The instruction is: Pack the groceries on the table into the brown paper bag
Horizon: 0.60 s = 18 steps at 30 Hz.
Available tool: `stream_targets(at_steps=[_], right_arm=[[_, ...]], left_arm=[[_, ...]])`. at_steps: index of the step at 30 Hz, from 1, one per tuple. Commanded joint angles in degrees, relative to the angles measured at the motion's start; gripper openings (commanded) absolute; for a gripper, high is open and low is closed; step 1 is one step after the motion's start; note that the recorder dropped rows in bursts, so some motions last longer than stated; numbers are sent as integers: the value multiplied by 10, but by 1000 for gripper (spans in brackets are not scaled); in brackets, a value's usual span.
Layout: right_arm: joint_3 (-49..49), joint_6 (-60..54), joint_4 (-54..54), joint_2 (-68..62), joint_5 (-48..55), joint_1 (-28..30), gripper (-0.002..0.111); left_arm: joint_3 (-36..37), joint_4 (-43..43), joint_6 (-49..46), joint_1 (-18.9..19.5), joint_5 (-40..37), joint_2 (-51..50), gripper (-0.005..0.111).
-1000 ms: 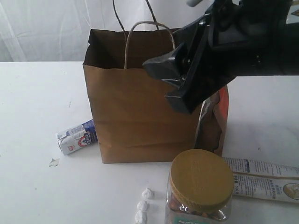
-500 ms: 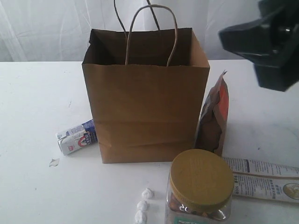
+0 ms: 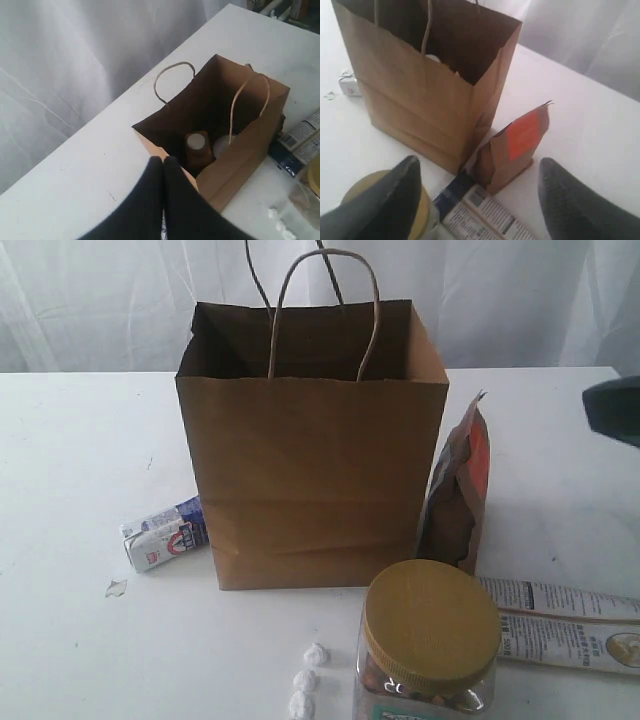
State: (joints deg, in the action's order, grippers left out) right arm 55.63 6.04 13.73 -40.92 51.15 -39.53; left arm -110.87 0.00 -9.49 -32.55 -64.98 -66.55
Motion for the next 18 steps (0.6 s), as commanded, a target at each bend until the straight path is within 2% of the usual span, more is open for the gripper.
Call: stream_targets(at_steps=[1, 7, 18], right_arm=[[-46, 3, -51, 2, 5, -3, 62], [-88, -13, -91, 2, -12, -4, 62], [-89, -13, -92, 2, -42, -4, 62]], left_arm=[[55, 8, 23, -2, -50, 77, 0], [189, 80, 72, -2, -48, 199, 0], [532, 101, 212, -2, 92, 468, 0]])
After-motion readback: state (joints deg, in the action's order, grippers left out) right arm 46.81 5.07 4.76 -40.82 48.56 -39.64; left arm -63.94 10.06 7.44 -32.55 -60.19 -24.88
